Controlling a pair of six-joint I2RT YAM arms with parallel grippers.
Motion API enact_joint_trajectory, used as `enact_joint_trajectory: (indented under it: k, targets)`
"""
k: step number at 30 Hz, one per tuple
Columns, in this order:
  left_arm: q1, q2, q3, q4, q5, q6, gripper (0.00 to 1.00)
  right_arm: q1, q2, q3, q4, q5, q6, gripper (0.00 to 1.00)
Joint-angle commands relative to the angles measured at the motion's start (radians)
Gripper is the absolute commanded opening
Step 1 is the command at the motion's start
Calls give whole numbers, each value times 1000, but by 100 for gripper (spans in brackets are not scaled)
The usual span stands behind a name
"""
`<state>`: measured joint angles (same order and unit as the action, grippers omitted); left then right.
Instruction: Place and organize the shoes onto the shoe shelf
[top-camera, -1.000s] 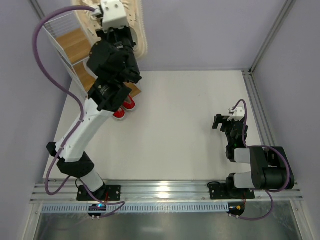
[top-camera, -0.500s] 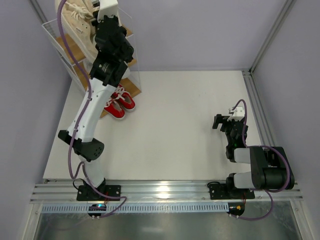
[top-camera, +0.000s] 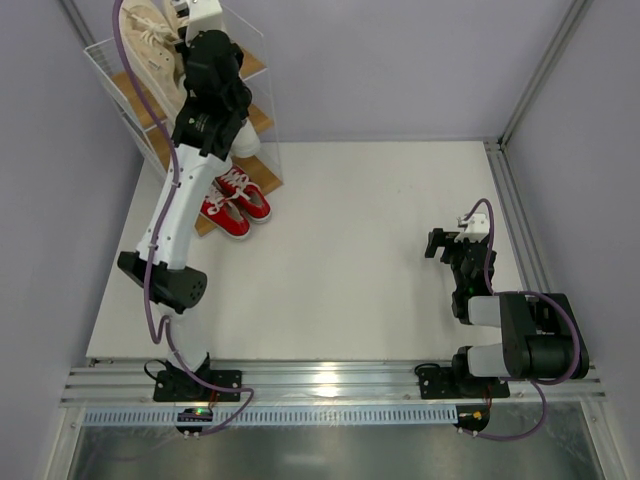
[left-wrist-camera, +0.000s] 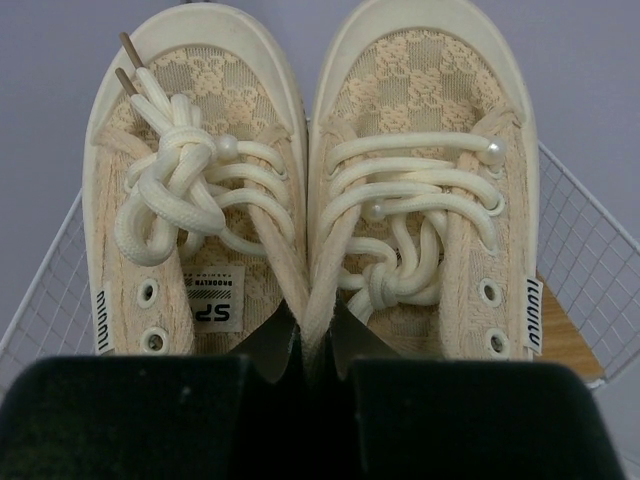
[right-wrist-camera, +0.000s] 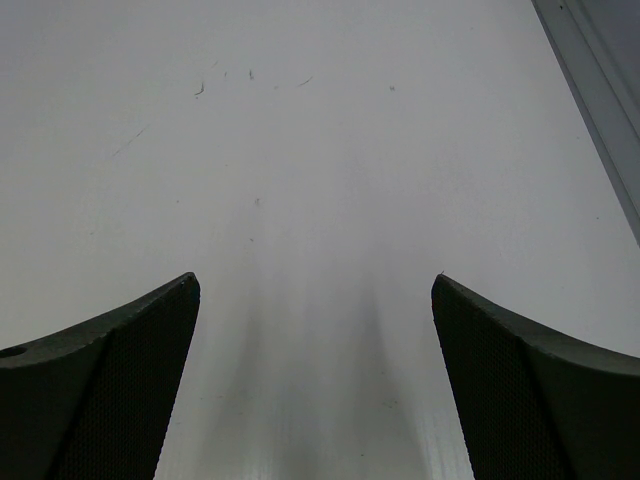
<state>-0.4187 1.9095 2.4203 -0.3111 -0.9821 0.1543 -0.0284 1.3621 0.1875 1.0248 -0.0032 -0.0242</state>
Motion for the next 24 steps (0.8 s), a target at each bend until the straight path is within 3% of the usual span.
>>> enact_joint_trajectory:
  k: [1, 9, 24]
  targets:
    - [3, -30, 60, 122, 69, -35, 0, -2, 0, 21, 81, -9, -6, 97]
    - [9, -4, 60, 133, 63, -47, 0, -2, 2, 21, 81, -9, -6, 97]
    - [14, 28, 59, 219, -73, -33, 0, -2, 0, 21, 81, -9, -6, 97]
